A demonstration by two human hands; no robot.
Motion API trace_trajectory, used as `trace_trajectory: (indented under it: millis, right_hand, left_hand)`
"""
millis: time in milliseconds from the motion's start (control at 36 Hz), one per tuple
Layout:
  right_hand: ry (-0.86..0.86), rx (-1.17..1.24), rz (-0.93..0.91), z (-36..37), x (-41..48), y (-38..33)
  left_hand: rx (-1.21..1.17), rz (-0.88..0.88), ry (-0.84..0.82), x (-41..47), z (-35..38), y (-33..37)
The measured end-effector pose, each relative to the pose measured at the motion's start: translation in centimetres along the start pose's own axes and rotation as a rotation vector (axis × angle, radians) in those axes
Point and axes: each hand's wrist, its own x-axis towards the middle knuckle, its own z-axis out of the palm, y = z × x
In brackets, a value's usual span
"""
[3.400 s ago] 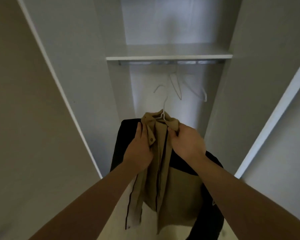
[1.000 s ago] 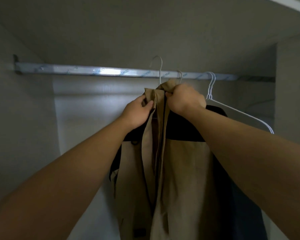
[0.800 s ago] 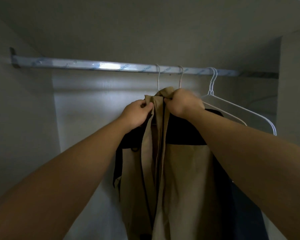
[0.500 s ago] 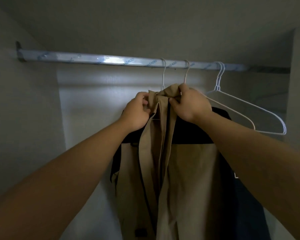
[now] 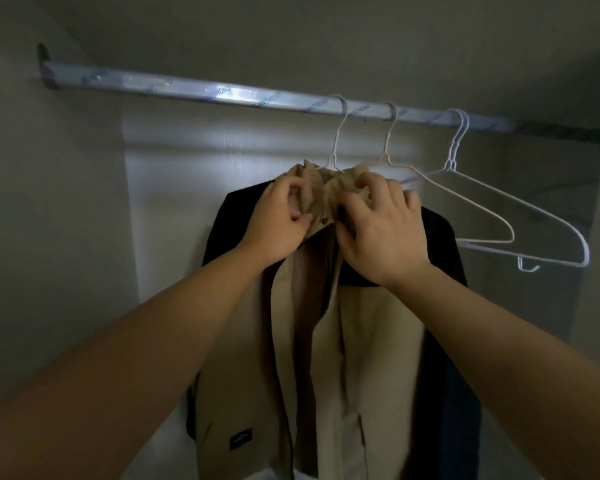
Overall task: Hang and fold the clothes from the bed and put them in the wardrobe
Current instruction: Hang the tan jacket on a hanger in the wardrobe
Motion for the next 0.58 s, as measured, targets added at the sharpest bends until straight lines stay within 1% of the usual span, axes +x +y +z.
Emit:
trace_trajectory:
  millis: [56, 111, 139, 250, 306, 361, 417, 528, 583]
  right_hand:
    - [-0.047, 0.021, 0.075, 0.0, -0.9, -0.6]
    - [-0.081, 0.124, 0.182, -0.1, -2.1, -1.4]
    - [-0.089, 0.191, 0.236, -0.1, -2.8, -1.9]
    - [-0.135, 0.453, 0.483, 0.7, -7.3, -4.8]
    - [-0.168, 0.596, 0.64, 1.5, -10.4, -6.7]
    - [-0.229, 0.693, 0.776, 2.5, -13.8, -8.6]
    - [-0.355, 0.711, 0.859, 3.6, -17.3, -10.3]
    - [-0.641, 0.633, 0.964, 5.5, -23.7, -13.1]
    - [-0.751, 0.574, 1.026, 6.3, -26.6, -14.1]
  left_hand:
    - [-0.008, -0.007, 0.061, -0.9, 0.6, -0.3]
    - [-0.017, -0.026, 0.129, -2.2, 1.1, -0.8]
    - [-0.051, -0.065, 0.167, -3.0, 1.4, -1.2]
    - [-0.202, -0.3, 0.313, -8.4, 3.6, -4.1]
    - [-0.239, -0.436, 0.343, -11.9, 5.5, -6.2]
    - [-0.311, -0.59, 0.33, -15.5, 7.5, -8.1]
    - [-0.352, -0.705, 0.284, -19.2, 9.2, -9.9]
    - [-0.343, -0.837, 0.127, -25.9, 11.6, -12.7]
    - [-0.328, -0.914, 0.057, -29.0, 12.7, -14.0]
